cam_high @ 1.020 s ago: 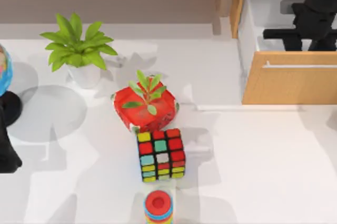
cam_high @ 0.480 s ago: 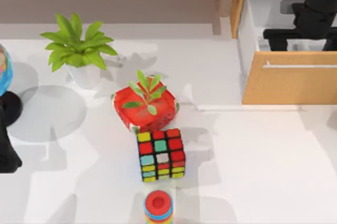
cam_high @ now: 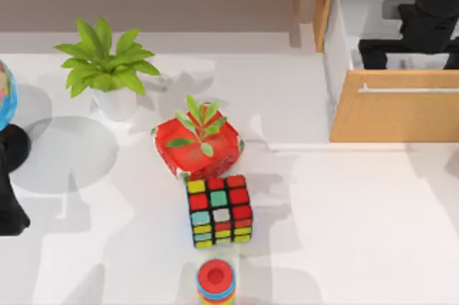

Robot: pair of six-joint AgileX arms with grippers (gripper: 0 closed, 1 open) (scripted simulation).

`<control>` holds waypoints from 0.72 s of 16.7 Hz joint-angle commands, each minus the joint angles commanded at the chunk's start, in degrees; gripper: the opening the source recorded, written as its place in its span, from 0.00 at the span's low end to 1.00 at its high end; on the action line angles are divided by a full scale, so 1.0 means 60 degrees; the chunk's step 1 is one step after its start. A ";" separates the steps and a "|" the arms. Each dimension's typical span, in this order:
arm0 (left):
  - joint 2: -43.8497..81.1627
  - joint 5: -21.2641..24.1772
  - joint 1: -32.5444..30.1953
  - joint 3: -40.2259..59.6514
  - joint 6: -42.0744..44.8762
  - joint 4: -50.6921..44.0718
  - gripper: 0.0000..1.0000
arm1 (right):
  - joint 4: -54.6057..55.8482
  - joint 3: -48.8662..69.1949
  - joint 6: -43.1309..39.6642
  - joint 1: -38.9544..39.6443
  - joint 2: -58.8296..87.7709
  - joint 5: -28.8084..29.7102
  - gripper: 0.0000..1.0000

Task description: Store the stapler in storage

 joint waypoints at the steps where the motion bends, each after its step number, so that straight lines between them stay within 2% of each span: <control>1: 0.0000 0.0000 0.0000 0.0000 0.0000 0.0000 1.00 | 0.0034 -0.0046 -0.0025 -0.0009 -0.0066 -0.0030 1.00; 6: 0.0000 0.0000 0.0000 0.0000 0.0000 0.0000 1.00 | 0.1048 -0.1059 -0.0611 -0.0079 -0.1431 -0.0657 1.00; 12: 0.0000 0.0000 0.0000 0.0000 0.0000 0.0000 1.00 | 0.4697 -0.3855 -0.2370 0.0818 -0.3850 -0.1861 1.00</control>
